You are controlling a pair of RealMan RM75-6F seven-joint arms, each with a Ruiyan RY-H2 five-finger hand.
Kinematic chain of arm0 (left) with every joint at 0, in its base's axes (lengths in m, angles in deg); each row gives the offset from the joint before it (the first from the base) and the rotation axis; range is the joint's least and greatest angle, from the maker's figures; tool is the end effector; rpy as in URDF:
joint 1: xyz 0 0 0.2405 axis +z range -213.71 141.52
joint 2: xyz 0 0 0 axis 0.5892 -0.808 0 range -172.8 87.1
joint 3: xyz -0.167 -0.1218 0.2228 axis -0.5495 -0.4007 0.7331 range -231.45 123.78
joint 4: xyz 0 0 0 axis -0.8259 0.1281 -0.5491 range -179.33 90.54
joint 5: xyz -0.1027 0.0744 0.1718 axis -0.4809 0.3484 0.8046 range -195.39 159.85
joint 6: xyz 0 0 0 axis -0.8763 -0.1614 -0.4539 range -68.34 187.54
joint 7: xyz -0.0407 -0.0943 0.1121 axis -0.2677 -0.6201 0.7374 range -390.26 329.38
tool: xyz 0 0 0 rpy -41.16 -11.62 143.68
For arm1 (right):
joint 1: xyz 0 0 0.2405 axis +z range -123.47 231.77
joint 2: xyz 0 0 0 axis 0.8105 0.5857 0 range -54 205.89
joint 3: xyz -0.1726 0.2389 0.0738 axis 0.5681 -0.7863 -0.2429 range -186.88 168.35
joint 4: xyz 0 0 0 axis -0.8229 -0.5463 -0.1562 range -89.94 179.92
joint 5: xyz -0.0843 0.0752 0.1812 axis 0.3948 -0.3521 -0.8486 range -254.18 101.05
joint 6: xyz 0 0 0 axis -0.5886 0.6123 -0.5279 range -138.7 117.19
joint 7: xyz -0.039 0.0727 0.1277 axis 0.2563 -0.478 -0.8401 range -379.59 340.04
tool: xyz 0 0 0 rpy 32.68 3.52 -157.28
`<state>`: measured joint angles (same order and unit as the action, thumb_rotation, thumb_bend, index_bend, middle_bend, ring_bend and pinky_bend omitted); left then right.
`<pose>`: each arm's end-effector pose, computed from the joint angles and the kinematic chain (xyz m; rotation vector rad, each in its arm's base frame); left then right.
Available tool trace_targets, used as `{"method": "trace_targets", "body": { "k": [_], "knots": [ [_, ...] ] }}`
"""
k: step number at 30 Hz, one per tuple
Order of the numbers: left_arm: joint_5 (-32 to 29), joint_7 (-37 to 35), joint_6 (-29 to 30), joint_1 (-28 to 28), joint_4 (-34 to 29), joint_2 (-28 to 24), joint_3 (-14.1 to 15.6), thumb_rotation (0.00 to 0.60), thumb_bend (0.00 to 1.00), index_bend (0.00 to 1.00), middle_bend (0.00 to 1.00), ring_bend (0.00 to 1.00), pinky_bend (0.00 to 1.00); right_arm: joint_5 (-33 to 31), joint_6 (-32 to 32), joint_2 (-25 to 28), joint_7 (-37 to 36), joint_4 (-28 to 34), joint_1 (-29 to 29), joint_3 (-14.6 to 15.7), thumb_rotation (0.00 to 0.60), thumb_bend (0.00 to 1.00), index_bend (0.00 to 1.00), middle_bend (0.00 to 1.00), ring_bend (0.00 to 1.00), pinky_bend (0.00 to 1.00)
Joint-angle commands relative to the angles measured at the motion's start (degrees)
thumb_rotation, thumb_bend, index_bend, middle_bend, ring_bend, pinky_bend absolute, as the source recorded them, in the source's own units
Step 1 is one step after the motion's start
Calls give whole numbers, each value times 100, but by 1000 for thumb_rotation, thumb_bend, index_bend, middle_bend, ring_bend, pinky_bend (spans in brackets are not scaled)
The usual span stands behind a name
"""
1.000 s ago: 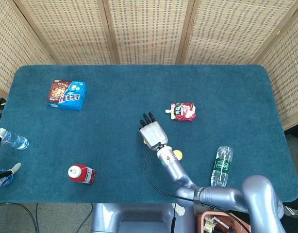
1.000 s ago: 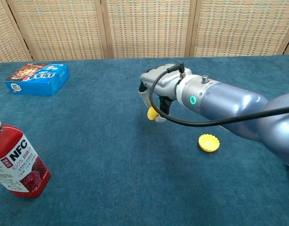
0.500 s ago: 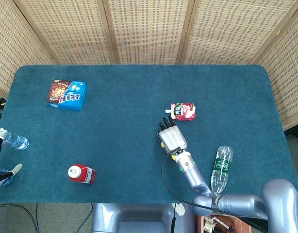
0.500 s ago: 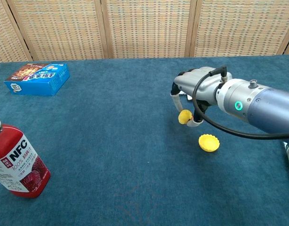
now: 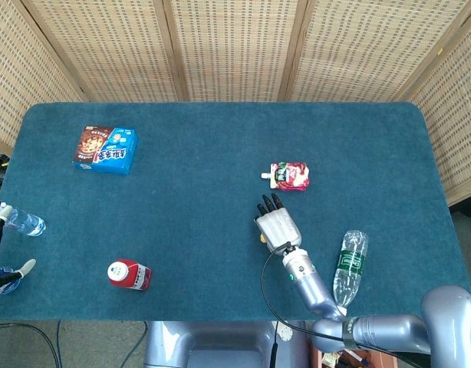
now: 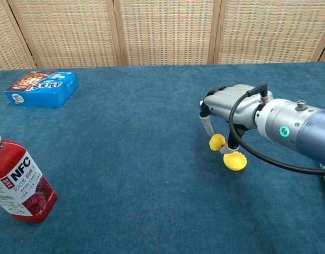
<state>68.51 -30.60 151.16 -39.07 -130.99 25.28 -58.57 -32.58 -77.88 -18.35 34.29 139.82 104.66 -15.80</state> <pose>-0.3662 0.1876 0.1808 -1.2907 -0.7915 -0.9519 -0.1299 -0.3597 -0.0545 1.9399 -0.6805 0.6367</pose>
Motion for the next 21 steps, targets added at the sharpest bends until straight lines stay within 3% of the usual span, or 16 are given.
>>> {"method": "trace_targets", "body": {
  "k": [1, 21],
  "knots": [
    [20, -6, 29, 11, -8, -6, 3, 600, 84, 0, 0, 0, 0, -20, 8, 3, -2, -10, -25, 36, 600, 213, 540, 189, 0, 0],
    [57, 52, 49, 16, -17, 9, 13, 600, 84, 0, 0, 0, 0, -305, 49, 104, 105, 16, -122, 119, 600, 213, 540, 189, 0, 0]
  ]
}}
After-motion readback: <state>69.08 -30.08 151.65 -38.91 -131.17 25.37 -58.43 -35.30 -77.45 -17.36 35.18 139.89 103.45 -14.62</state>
